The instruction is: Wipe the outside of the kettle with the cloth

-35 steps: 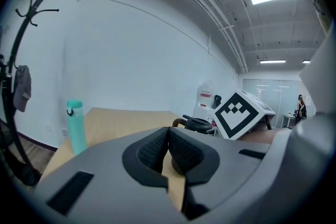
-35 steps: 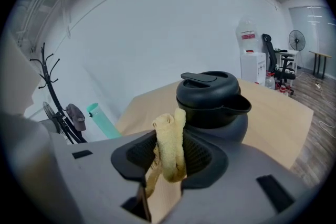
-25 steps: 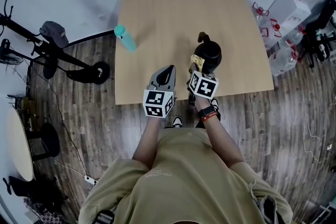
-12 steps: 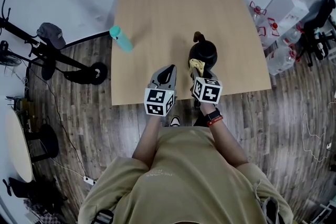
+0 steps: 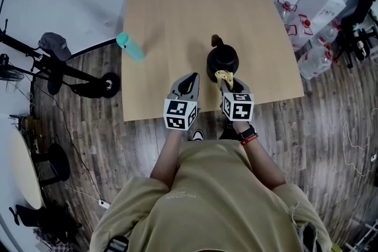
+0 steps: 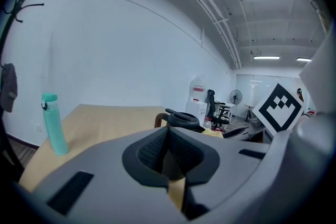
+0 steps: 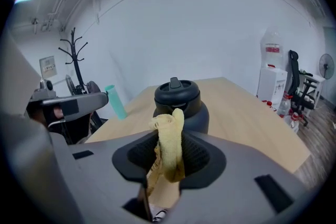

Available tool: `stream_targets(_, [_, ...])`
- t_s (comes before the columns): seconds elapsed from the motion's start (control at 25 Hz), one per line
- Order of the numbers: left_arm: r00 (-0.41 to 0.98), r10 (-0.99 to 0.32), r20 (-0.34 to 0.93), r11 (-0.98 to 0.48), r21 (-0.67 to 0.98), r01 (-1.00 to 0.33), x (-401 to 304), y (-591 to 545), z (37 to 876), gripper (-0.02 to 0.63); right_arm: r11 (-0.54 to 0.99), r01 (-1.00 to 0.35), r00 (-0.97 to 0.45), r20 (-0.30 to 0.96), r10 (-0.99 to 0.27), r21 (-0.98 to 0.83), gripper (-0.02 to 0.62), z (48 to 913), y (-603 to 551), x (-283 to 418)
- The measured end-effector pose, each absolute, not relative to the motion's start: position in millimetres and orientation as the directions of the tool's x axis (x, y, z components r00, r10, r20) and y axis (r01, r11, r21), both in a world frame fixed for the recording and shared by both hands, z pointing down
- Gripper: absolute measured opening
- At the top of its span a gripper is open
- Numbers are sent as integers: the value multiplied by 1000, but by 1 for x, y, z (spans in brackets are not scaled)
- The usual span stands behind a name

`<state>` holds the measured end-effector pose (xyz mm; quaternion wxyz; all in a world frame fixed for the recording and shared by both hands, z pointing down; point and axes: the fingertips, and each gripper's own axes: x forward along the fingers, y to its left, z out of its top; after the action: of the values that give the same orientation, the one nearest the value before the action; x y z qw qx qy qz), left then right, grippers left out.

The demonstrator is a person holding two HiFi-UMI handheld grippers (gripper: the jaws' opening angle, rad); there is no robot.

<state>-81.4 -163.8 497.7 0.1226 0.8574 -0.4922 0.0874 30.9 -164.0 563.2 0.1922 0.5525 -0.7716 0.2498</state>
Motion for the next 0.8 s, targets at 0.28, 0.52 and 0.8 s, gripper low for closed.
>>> stream_targets(0.28, [500,-819,282,-487,120,-865,-65,-171,501,25,284,-956,-275,580,-767,-77,129,562,-165,57])
stream_targets(0.52, [497,-823,275,-484,119,-867,-53,-177,503,25,259,-965,-234,578,-782,-41,127,567,-173,84])
stream_targets(0.8, [491,-823,284,-479,117,-870,-38,-183,506,25,251,-968,-219,571,-791,-23,126,570,-189,105])
